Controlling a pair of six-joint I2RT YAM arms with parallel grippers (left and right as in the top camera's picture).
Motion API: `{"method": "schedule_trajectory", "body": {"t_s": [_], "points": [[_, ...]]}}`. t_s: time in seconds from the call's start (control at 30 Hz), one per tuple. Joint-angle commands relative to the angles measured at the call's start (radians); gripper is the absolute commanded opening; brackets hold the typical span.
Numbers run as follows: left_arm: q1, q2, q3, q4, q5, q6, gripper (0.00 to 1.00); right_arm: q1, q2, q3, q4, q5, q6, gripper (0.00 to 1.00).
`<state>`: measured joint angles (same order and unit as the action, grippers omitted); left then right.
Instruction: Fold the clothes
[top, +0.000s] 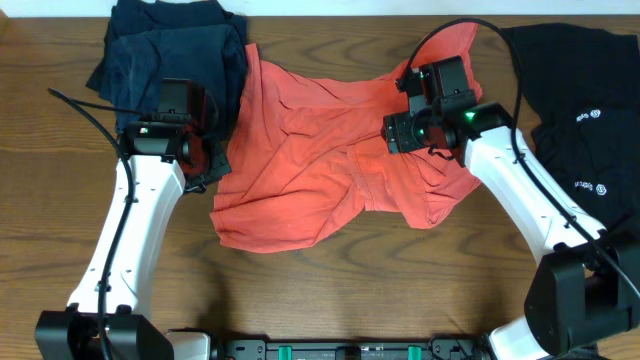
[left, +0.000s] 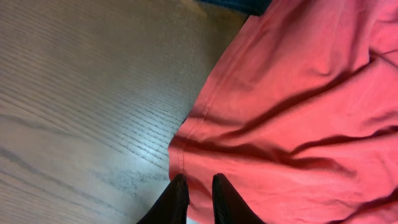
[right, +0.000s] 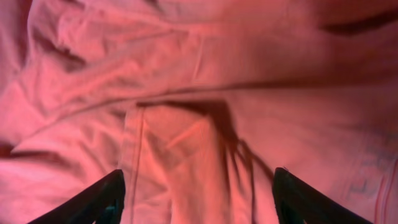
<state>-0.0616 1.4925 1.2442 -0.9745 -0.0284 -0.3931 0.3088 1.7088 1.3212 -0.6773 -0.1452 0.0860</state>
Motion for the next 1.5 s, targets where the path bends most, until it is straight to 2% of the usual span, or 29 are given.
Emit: {"method": "schedule_trajectory", "body": {"t_s": [0.0, 0.13, 0.23, 0.47, 0.6, 0.9, 1.1, 1.47], "points": [[0.004, 0.008, 0.002, 0.004, 0.002, -0.005, 0.17, 0.014, -0.05, 0.025, -0.093, -0.047, -0.013, 0.69], [0.004, 0.008, 0.002, 0.005, 0.002, -0.005, 0.17, 0.063, -0.057, 0.024, -0.252, -0.047, -0.013, 0.63], [0.004, 0.009, 0.002, 0.004, 0.002, -0.005, 0.17, 0.129, -0.054, 0.011, -0.283, -0.045, -0.013, 0.62], [0.004, 0.009, 0.002, 0.004, 0.002, -0.005, 0.17, 0.241, -0.013, -0.039, -0.19, 0.089, 0.042, 0.59], [0.004, 0.009, 0.002, 0.004, 0.0, -0.005, 0.17, 0.254, 0.047, -0.074, -0.13, 0.084, 0.051, 0.55], [0.004, 0.009, 0.002, 0.004, -0.009, -0.005, 0.17, 0.276, 0.139, -0.074, -0.123, 0.085, 0.051, 0.52], [0.004, 0.009, 0.002, 0.004, -0.009, -0.005, 0.17, 0.281, 0.145, -0.074, -0.122, 0.124, 0.052, 0.41], [0.004, 0.009, 0.002, 0.004, -0.01, -0.005, 0.17, 0.28, 0.189, -0.073, -0.112, 0.13, 0.051, 0.32]]}}
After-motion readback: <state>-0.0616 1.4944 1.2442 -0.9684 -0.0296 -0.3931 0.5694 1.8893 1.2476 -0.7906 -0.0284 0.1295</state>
